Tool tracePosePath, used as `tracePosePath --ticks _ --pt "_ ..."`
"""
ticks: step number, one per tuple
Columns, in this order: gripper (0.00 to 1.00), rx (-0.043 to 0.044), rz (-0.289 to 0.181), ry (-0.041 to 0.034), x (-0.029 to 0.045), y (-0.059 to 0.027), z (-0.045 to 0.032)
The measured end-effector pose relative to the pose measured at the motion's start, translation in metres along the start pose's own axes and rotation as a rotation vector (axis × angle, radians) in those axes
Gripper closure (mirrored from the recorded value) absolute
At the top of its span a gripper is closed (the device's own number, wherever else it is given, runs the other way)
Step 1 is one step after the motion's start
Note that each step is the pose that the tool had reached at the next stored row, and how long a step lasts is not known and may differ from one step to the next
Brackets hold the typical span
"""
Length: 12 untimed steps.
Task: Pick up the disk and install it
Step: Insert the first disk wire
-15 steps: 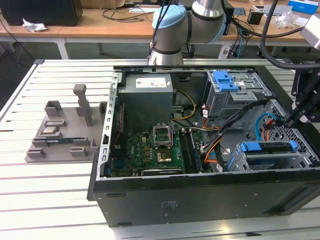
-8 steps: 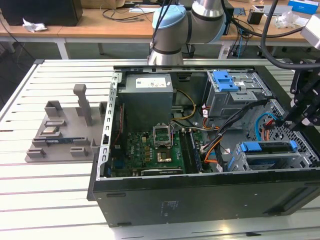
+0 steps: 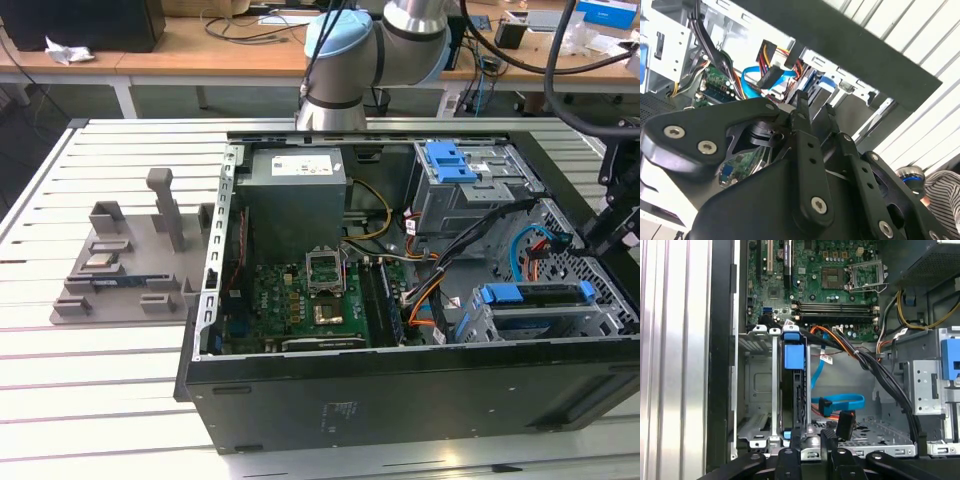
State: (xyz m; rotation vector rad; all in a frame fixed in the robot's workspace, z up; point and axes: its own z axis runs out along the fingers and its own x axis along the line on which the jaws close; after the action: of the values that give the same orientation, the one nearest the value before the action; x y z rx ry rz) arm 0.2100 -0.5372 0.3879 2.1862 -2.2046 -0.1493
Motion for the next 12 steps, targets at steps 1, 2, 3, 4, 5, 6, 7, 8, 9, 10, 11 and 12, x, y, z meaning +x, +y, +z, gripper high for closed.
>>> tracePosePath --ticks 1,2,3,4,5,6,7,8,9,10,11,12 --pt "0.7 -0.0001 0.0 0.0 -0.0003 -0.002 0.0001" --pt "0.7 -0.0002 0.0 -0.0001 -0.0006 -0.0034 0.0007" --pt "0.7 -0.0005 0.0 0.0004 -0.0013 -0.0043 0.0028" --pt "0.7 -0.0007 0.0 0.0003 -0.0027 -0.0045 0.0062" --pt "0.7 -0.0006 0.0 0.0003 -0.0048 -0.0045 0.0095" --pt "0.7 -0.0007 0.0 0.0003 -0.0062 -0.0025 0.0133" --pt "0.7 -0.0007 0.0 0.0004 -0.0078 -0.0001 0.0156" --pt "0.7 -0.0007 0.0 0.0005 -0.0101 0.0014 0.0168" --pt "0.7 -0.0007 0.0 0.0004 -0.0129 0.0022 0.0177" --pt "0.7 -0.0007 0.0 0.0004 -0.0161 0.0024 0.0183" --pt "0.7 -0.0007 0.0 0.0006 -0.02 0.0027 0.0188" --pt "0.7 -0.0008 0.0 0.0004 -0.0246 0.003 0.0195"
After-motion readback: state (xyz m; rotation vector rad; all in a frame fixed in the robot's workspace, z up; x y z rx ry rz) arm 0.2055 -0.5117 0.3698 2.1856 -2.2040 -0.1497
